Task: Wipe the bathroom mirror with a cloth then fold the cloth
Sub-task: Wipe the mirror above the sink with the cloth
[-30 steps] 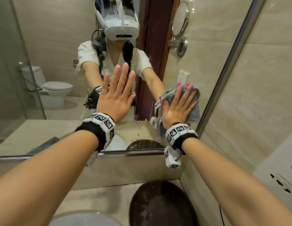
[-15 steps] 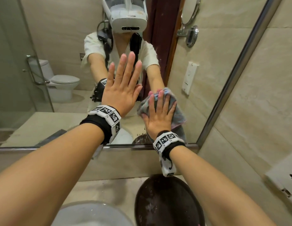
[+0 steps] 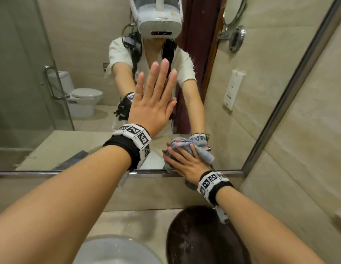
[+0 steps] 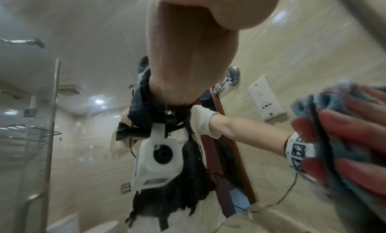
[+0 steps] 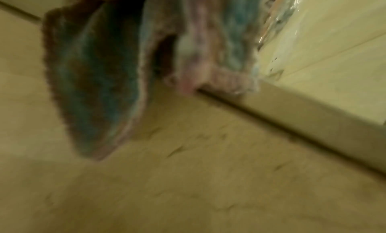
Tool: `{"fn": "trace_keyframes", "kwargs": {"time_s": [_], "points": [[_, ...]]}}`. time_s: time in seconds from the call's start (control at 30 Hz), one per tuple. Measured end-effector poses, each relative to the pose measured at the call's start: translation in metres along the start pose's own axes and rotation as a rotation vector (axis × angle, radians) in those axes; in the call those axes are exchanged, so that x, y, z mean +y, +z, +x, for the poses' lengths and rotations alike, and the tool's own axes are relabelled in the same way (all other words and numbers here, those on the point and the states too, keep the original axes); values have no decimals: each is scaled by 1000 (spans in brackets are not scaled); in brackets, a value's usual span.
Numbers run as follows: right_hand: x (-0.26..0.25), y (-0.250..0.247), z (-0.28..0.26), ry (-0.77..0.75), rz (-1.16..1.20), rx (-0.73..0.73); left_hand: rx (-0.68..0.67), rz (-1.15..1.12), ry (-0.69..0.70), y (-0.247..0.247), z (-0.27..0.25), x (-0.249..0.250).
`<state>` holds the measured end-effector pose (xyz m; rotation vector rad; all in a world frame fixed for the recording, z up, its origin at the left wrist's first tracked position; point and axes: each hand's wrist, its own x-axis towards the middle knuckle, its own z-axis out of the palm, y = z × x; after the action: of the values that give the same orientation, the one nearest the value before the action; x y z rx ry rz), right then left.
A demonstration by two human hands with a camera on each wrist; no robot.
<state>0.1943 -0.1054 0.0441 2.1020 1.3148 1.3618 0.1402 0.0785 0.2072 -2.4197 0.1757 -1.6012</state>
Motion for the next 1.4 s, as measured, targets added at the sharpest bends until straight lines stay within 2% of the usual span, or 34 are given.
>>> {"fn": "trace_keyframes", "kwargs": {"time_s": [0.1, 0.17, 0.27, 0.33, 0.47, 0.53, 0.73, 0.8, 0.9, 1.1, 1.17, 1.3, 1.4], "points": [[36, -6, -9, -121, 20, -17, 6, 8, 6, 0, 1, 1], [57, -15, -17, -31, -5, -13, 5, 1, 4, 0, 1, 1], [68, -26, -29, 374, -46, 8, 4, -10, 1, 0, 1, 1], [67, -26, -33, 662, 11, 34, 3, -14, -1, 0, 1, 1], [43, -19, -22, 1207, 50, 67, -11, -38, -8, -1, 1, 2], [30, -20, -7, 1458, 143, 114, -13, -39, -6, -2, 1, 2], [12, -20, 20, 1886, 368, 271, -16, -78, -8, -1, 0, 1], [11, -20, 21, 1993, 429, 276, -16, -88, -8, -1, 0, 2], [12, -21, 18, 2015, 453, 228, -23, -89, -8, -2, 0, 2], [36, -26, 20, 1855, 316, 224, -27, -89, -4, -1, 0, 2], [54, -38, 27, 1749, 218, 210, -22, -86, 1, 0, 0, 2], [101, -62, 48, 1425, 15, 191, -12, -92, 1, 0, 0, 3], [131, -74, 61, 1291, -71, 209, -15, -93, -2, 0, 0, 3]]}}
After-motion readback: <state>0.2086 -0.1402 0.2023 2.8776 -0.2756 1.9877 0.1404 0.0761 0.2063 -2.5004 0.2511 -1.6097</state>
